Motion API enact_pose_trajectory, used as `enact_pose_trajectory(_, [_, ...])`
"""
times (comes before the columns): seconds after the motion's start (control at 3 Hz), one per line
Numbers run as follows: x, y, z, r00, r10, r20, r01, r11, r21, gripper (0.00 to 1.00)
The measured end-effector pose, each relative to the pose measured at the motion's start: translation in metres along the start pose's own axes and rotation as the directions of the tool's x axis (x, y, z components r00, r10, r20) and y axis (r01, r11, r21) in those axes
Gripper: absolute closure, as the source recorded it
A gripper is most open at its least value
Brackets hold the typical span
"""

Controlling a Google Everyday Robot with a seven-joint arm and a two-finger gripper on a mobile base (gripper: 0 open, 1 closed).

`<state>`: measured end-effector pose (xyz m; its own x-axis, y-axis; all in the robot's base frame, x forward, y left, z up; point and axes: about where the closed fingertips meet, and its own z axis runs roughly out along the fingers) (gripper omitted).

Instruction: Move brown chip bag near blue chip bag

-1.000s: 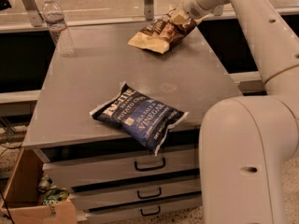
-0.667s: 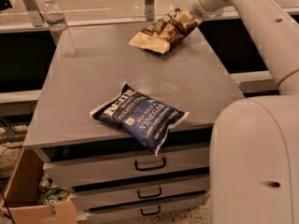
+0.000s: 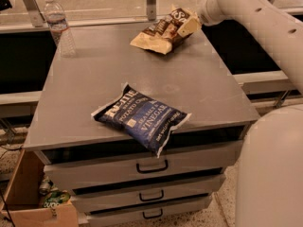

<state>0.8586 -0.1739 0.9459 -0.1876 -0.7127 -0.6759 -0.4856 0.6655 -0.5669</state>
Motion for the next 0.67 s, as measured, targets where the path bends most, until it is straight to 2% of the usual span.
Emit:
enact_pose_trajectory(0.33, [0.012, 0.002, 0.015, 0.994, 0.096, 0.052, -0.097, 0.9953, 0.011, 0.0])
enact_pose_trajectory(0.67, [0.009, -0.002, 0.027, 0.976, 0.177, 0.125, -0.177, 0.9841, -0.017, 0.0])
